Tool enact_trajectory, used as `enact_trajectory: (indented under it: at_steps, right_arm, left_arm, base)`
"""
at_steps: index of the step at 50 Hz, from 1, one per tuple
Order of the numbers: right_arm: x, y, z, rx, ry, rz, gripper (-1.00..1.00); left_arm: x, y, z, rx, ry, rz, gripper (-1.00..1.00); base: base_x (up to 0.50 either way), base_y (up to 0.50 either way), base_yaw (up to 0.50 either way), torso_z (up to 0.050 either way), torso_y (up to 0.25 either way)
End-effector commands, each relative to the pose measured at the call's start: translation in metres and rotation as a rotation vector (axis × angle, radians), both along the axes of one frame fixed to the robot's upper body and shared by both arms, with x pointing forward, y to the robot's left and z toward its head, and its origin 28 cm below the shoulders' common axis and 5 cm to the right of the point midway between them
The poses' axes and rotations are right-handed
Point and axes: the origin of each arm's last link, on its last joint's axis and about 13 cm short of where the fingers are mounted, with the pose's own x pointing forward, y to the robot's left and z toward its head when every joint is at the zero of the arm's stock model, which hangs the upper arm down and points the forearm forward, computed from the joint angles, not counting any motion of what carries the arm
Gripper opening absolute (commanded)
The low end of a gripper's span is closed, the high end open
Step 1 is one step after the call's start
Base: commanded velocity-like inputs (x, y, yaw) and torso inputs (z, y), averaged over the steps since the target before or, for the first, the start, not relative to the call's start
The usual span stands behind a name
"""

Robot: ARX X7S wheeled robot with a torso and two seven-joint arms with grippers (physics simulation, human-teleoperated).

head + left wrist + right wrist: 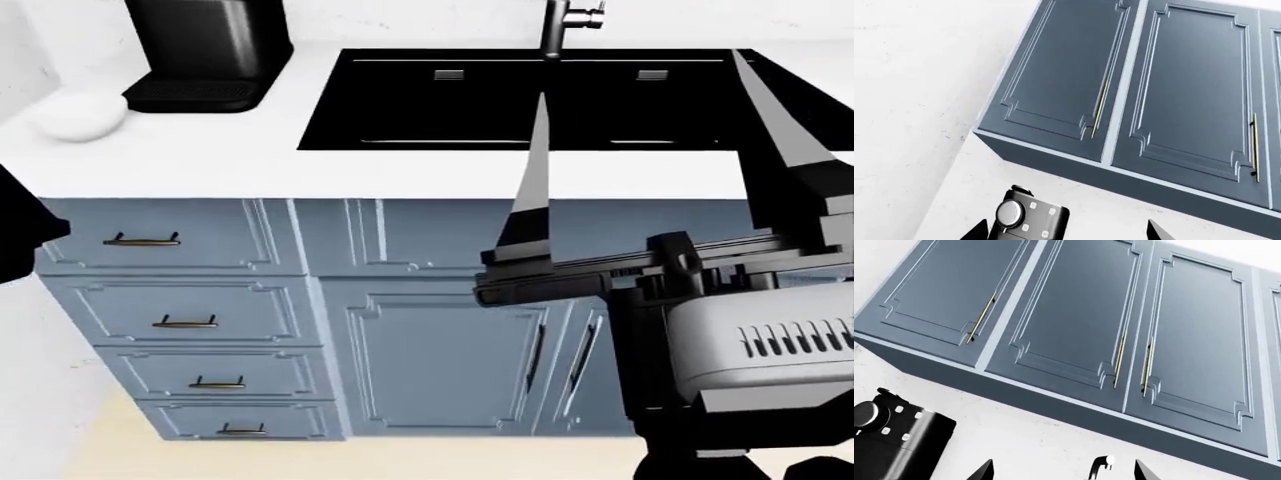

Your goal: Place the two vegetables and bowl onto the tray for setting up a vegetable dip station.

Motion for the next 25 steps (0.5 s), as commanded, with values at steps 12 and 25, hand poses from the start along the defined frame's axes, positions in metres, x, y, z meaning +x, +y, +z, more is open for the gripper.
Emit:
enact_trajectory:
  at_steps: [12, 25]
  right_arm:
    - [-0.0001, 0.0006, 0.0, -0.002, 0.007, 0.003, 1.0]
    - [0.0001, 0.0009, 0.0, -0.002, 0.008, 0.004, 1.0]
  left_arm:
    - [0.0015, 0.0008, -0.0011, -0.003, 0.009, 0.005, 1.0]
    - [0.0015, 0.0002, -0.0013, 0.001, 0.011, 0.002, 1.0]
  base:
    - [0.02, 0.5, 0.0, 0.0, 0.001]
    - [0.02, 0.5, 0.0, 0.0, 0.0]
